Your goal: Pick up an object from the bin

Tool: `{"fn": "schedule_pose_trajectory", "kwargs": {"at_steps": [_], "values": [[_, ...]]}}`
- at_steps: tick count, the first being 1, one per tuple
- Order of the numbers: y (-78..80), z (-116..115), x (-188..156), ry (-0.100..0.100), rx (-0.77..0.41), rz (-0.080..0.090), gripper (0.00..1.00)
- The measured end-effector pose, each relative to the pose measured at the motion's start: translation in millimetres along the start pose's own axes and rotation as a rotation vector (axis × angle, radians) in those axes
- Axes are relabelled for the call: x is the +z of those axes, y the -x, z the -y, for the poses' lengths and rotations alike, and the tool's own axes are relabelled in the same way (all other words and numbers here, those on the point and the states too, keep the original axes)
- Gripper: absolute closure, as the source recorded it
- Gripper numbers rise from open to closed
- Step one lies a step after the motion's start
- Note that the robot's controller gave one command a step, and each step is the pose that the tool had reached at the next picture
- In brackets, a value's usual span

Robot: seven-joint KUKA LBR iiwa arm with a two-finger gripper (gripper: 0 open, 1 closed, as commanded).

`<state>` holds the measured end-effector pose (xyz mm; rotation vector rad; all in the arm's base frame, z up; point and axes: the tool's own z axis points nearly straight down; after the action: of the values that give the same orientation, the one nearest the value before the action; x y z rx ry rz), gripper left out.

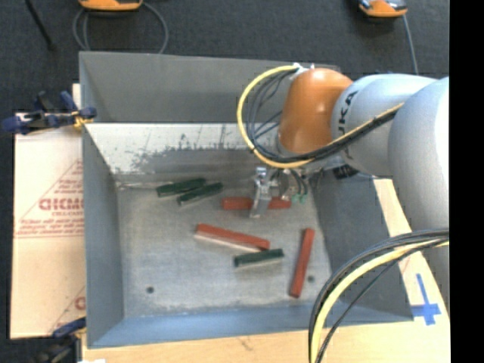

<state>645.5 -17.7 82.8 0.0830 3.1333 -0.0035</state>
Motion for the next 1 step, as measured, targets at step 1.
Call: {"fn": "schedule_pose_trajectory", "kwargs": {"at_steps": [1], "values": [[2.2, 1.7, -12.4, 0.000, 0.000, 0.001, 1.00]]}}
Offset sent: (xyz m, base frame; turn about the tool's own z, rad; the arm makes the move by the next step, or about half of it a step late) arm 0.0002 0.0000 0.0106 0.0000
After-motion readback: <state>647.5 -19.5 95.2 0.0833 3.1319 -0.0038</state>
